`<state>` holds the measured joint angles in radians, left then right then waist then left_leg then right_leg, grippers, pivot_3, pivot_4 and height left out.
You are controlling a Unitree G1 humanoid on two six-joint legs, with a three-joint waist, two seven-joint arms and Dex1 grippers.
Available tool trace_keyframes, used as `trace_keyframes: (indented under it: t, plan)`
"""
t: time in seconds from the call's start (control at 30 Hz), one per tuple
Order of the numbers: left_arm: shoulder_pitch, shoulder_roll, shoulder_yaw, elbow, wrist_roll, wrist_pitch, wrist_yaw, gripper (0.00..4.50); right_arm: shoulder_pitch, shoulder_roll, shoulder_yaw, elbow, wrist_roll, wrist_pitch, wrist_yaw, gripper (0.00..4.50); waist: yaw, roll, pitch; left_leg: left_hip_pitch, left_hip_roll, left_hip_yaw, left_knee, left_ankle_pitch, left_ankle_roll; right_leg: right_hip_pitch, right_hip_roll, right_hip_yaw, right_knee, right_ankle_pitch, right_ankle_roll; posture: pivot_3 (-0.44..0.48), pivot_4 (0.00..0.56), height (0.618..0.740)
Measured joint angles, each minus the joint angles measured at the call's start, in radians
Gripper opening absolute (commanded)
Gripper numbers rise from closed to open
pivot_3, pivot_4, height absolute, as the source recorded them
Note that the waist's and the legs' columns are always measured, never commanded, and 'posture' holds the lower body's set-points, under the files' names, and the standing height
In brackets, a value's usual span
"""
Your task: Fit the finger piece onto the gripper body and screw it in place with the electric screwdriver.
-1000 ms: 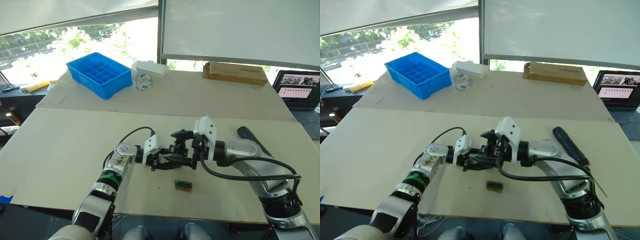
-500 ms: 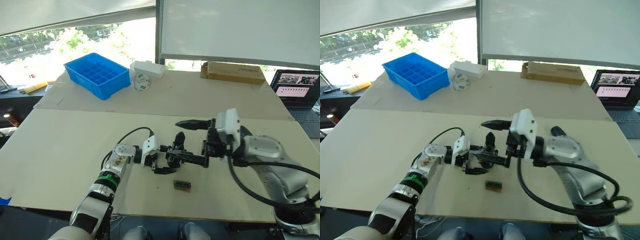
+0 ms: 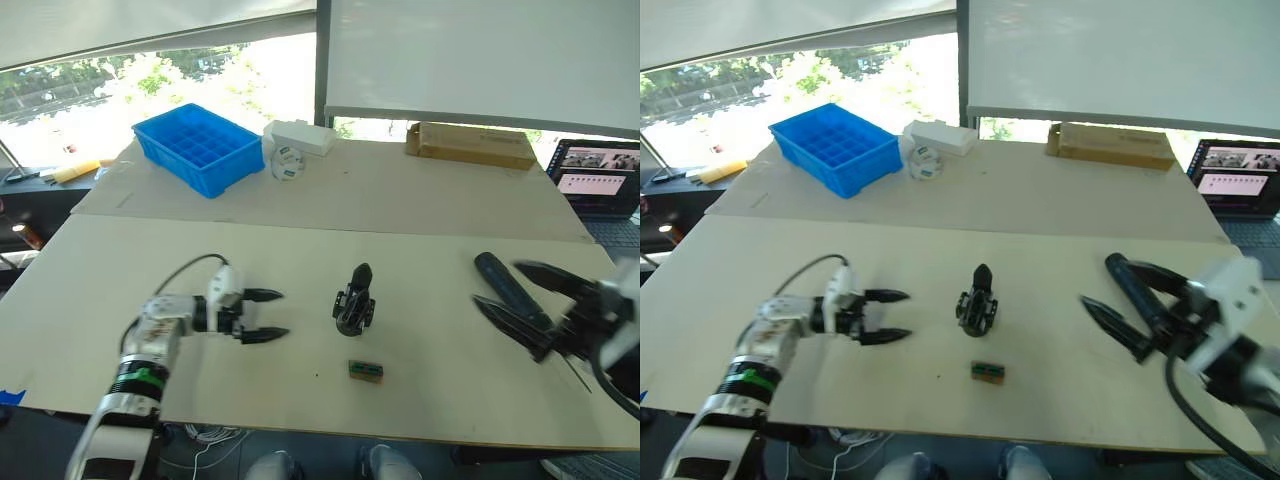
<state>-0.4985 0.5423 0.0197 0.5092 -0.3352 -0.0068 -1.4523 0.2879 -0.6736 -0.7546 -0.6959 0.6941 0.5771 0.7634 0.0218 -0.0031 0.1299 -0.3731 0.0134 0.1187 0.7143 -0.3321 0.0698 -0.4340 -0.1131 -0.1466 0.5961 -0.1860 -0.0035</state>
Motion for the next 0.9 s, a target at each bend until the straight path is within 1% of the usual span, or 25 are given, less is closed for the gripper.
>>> trace_keyframes:
  t: [0.07, 0.13, 0.2, 0.23, 0.3, 0.37, 0.47, 0.53, 0.6, 0.63, 0.67, 0.7, 0.8, 0.9]
  plan:
    - [0.002, 0.011, 0.036, -0.093, -0.064, 0.064, 0.003, 4.43, 0.087, 0.062, -0.069, 0.012, -0.034, -0.069, 0.003, 4.50, 0.009, 0.001, 0.001, 0.001, -0.001, 0.000, 0.001, 0.000, 0.001, 0.003, 0.000, 0.001, -0.001, 0.000, 0.003, 0.000, 0.150, 0.740]
    - [0.017, 0.029, 0.058, -0.184, -0.117, 0.144, 0.022, 4.43, 0.187, 0.137, -0.119, 0.035, -0.085, -0.158, 0.013, 4.50, 0.014, 0.001, 0.001, 0.004, -0.001, -0.001, 0.000, -0.001, 0.002, 0.006, 0.000, 0.001, -0.002, -0.006, 0.012, 0.000, 0.150, 0.740]
    - [0.053, 0.061, 0.099, -0.264, -0.165, 0.220, 0.055, 4.43, 0.279, 0.221, -0.161, 0.088, -0.127, -0.225, 0.011, 4.50, 0.013, 0.003, 0.003, 0.006, -0.001, -0.001, 0.000, -0.001, 0.002, 0.007, -0.001, 0.008, -0.001, -0.008, 0.013, 0.000, 0.150, 0.740]
    - [0.067, 0.068, 0.114, -0.296, -0.183, 0.250, 0.072, 4.43, 0.304, 0.241, -0.168, 0.107, -0.140, -0.250, 0.008, 4.50, 0.011, 0.006, 0.004, 0.006, -0.001, -0.001, -0.001, -0.001, 0.002, 0.007, 0.000, 0.009, -0.001, -0.008, 0.013, 0.000, 0.150, 0.740]
    - [0.081, 0.073, 0.130, -0.358, -0.220, 0.309, 0.103, 4.43, 0.339, 0.252, -0.171, 0.125, -0.159, -0.263, -0.008, 4.50, 0.001, 0.009, 0.007, 0.007, -0.001, 0.000, 0.000, -0.001, 0.002, 0.007, 0.000, 0.013, 0.000, -0.007, 0.013, 0.000, 0.150, 0.740]
    - [0.085, 0.073, 0.138, -0.423, -0.257, 0.363, 0.136, 4.43, 0.344, 0.209, -0.160, 0.130, -0.162, -0.230, -0.026, 4.50, -0.011, 0.010, 0.011, 0.008, -0.001, 0.001, 0.000, -0.001, 0.002, 0.007, -0.001, 0.016, 0.001, -0.006, 0.014, 0.000, 0.150, 0.740]
    - [0.081, 0.066, 0.142, -0.489, -0.302, 0.421, 0.183, 4.43, 0.278, 0.075, -0.138, 0.175, -0.182, -0.180, -0.049, 4.50, -0.020, 0.009, 0.016, 0.013, 0.000, 0.004, -0.001, 0.000, 0.000, 0.009, -0.001, 0.022, 0.001, -0.004, 0.014, 0.000, 0.150, 0.740]
    - [0.080, 0.059, 0.147, -0.521, -0.338, 0.458, 0.211, 4.43, 0.216, -0.040, -0.097, 0.246, -0.210, -0.138, -0.049, 4.50, -0.022, 0.007, 0.018, 0.014, 0.000, 0.005, -0.001, 0.000, 0.000, 0.009, 0.000, 0.023, 0.003, -0.004, 0.013, 0.000, 0.150, 0.740]
    - [0.083, 0.059, 0.148, -0.555, -0.359, 0.475, 0.220, 4.43, 0.153, -0.128, -0.056, 0.325, -0.229, -0.095, -0.045, 4.50, -0.018, 0.005, 0.019, 0.013, 0.000, 0.005, -0.002, 0.001, 0.000, 0.007, 0.001, 0.023, 0.004, -0.005, 0.010, 0.000, 0.150, 0.740]
    - [0.083, 0.058, 0.147, -0.567, -0.365, 0.478, 0.221, 4.43, 0.124, -0.154, -0.038, 0.358, -0.237, -0.086, -0.043, 4.50, -0.015, 0.005, 0.019, 0.013, 0.000, 0.005, -0.002, 0.001, -0.001, 0.006, 0.003, 0.023, 0.005, -0.005, 0.007, 0.000, 0.150, 0.740]
    - [0.089, 0.058, 0.147, -0.580, -0.372, 0.482, 0.224, 4.43, 0.066, -0.182, -0.003, 0.407, -0.239, -0.081, -0.029, 4.50, -0.013, 0.004, 0.020, 0.013, 0.000, 0.005, -0.002, 0.001, -0.001, 0.006, 0.005, 0.023, 0.007, -0.003, 0.001, 0.000, 0.150, 0.740]
    - [0.087, 0.052, 0.143, -0.588, -0.374, 0.487, 0.229, 4.43, 0.000, -0.213, 0.037, 0.451, -0.239, -0.071, -0.016, 4.50, -0.012, 0.005, 0.020, 0.013, 0.000, 0.006, -0.002, 0.001, -0.001, 0.006, 0.005, 0.023, 0.008, -0.003, -0.001, 0.000, 0.150, 0.740]
    - [0.077, 0.034, 0.123, -0.615, -0.376, 0.492, 0.248, 4.43, -0.149, -0.320, 0.178, 0.569, -0.251, 0.014, 0.003, 4.50, -0.010, 0.004, 0.021, 0.013, 0.000, 0.006, -0.001, 0.002, -0.001, 0.006, 0.005, 0.023, 0.009, -0.004, -0.001, 0.000, 0.150, 0.740]
    - [0.074, 0.028, 0.109, -0.621, -0.376, 0.494, 0.255, 4.43, -0.279, -0.336, 0.293, 0.703, -0.272, 0.066, 0.018, 4.50, -0.004, 0.003, 0.022, 0.012, -0.001, 0.006, 0.000, 0.002, -0.001, 0.006, 0.005, 0.021, 0.009, -0.005, 0.000, 0.000, 0.150, 0.740]
